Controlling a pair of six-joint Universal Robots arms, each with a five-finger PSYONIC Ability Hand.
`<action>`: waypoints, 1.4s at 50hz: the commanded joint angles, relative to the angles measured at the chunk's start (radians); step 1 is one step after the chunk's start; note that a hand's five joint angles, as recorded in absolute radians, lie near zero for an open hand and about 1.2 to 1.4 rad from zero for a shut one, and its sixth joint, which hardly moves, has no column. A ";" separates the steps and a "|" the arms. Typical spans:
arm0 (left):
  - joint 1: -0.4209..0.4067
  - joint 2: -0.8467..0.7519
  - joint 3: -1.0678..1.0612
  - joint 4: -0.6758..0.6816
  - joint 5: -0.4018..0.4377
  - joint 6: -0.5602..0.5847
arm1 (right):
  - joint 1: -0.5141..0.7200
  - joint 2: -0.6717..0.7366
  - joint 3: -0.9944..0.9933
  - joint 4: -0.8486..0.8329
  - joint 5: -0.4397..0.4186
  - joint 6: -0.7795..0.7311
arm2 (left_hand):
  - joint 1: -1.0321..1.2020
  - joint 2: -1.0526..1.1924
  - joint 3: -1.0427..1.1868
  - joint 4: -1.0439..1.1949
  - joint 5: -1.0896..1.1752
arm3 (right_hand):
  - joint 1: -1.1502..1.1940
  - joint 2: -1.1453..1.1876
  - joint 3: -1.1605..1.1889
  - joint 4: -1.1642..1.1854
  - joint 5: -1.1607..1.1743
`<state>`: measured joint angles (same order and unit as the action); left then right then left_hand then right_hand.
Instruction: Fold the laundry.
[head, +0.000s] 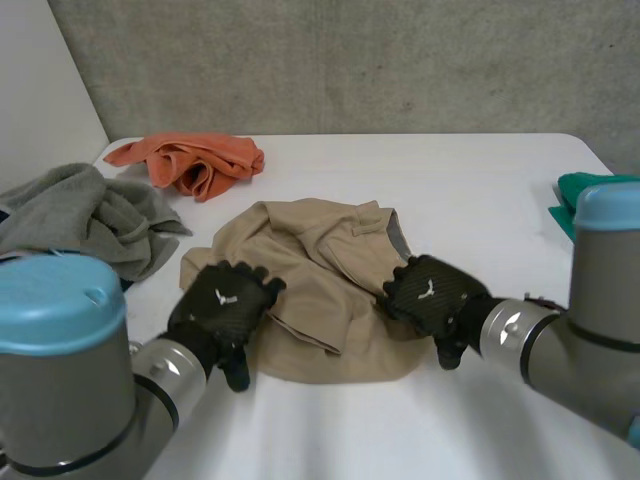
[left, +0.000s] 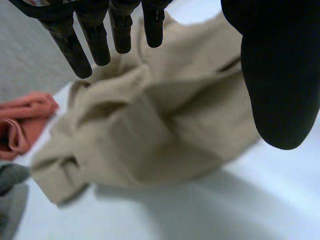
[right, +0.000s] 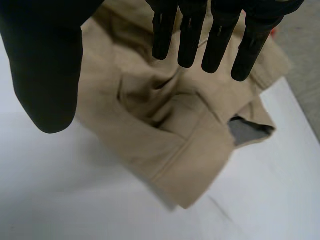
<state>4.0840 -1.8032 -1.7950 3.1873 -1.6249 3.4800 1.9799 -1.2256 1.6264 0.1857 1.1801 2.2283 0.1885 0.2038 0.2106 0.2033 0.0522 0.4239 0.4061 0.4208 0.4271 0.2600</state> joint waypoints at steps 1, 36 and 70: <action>0.015 -0.146 -0.011 0.181 0.014 0.074 | 0.013 0.060 0.096 -0.224 0.026 -0.021 | 0.078 0.062 0.055 0.063 0.039 | 0.091 0.109 0.094 0.088 0.081; 0.104 0.326 0.667 0.089 -0.065 0.004 | -0.053 -0.279 -0.571 -0.244 0.030 0.599 | 1.208 1.192 1.186 1.193 1.170 | 0.972 0.990 0.975 0.969 0.962; 0.233 -0.397 0.895 0.086 -0.161 -0.187 | 0.082 0.347 -0.682 -0.444 0.330 0.484 | -0.014 -0.029 -0.036 -0.029 -0.052 | -0.249 -0.232 -0.246 -0.253 -0.260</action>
<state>4.3241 -2.3335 -0.7780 3.3728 -1.7035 3.2860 2.1111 -0.7613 0.8813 -0.4226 1.6071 2.6414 0.1874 0.2062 0.2089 0.2021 0.0582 0.2220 0.2069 0.2049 0.2067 0.0488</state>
